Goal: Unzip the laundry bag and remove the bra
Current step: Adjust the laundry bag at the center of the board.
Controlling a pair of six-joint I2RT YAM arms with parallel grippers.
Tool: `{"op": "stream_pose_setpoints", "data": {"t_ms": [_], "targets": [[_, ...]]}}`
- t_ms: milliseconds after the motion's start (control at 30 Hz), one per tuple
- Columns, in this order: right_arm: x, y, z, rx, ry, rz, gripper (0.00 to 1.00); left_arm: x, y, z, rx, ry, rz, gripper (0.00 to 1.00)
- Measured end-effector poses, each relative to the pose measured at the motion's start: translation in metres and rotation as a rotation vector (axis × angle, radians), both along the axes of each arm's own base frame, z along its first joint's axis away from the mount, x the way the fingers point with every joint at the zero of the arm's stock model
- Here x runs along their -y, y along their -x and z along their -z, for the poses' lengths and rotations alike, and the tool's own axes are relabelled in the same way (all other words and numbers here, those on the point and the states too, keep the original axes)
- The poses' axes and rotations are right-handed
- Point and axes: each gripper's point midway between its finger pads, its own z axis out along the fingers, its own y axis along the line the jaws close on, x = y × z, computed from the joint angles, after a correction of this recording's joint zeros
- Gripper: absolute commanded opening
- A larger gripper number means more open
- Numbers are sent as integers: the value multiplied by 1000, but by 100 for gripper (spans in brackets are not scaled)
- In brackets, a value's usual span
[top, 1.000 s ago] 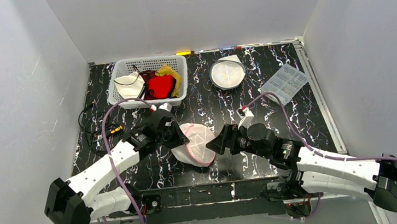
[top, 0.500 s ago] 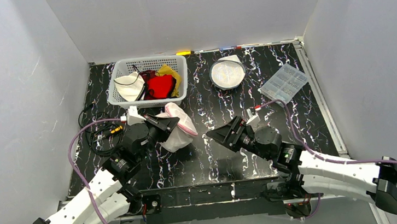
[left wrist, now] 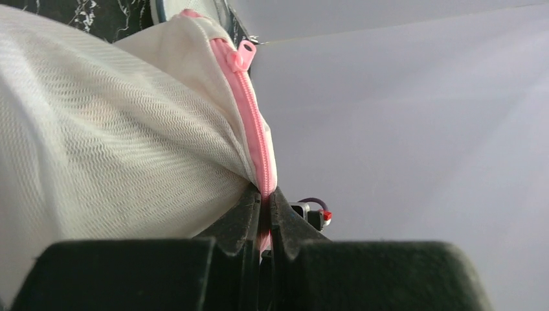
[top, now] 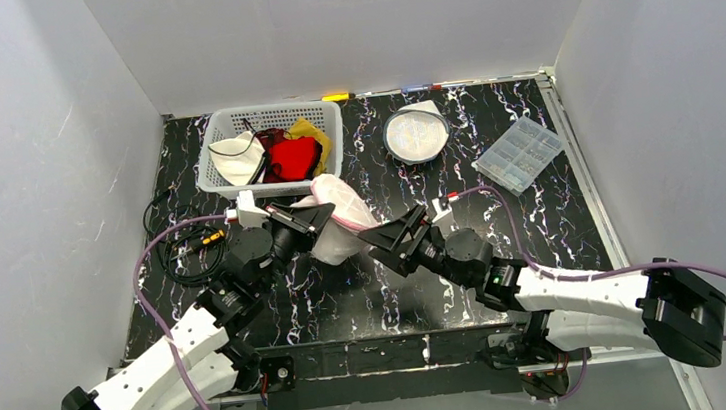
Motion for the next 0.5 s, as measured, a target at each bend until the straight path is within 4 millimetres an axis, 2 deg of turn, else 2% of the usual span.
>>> {"op": "stream_pose_setpoints", "data": {"t_ms": [200,367,500], "targets": [[-4,-13,-19,13,-57,55,85,6,-1,0,27,12,15,0],[-8,-19,-8,-7,-44,75,75,12,1,7,26,-2,33,0],[-10,-22,-2,-26,-40,91,75,15,3,7,45,-14,46,0]]}}
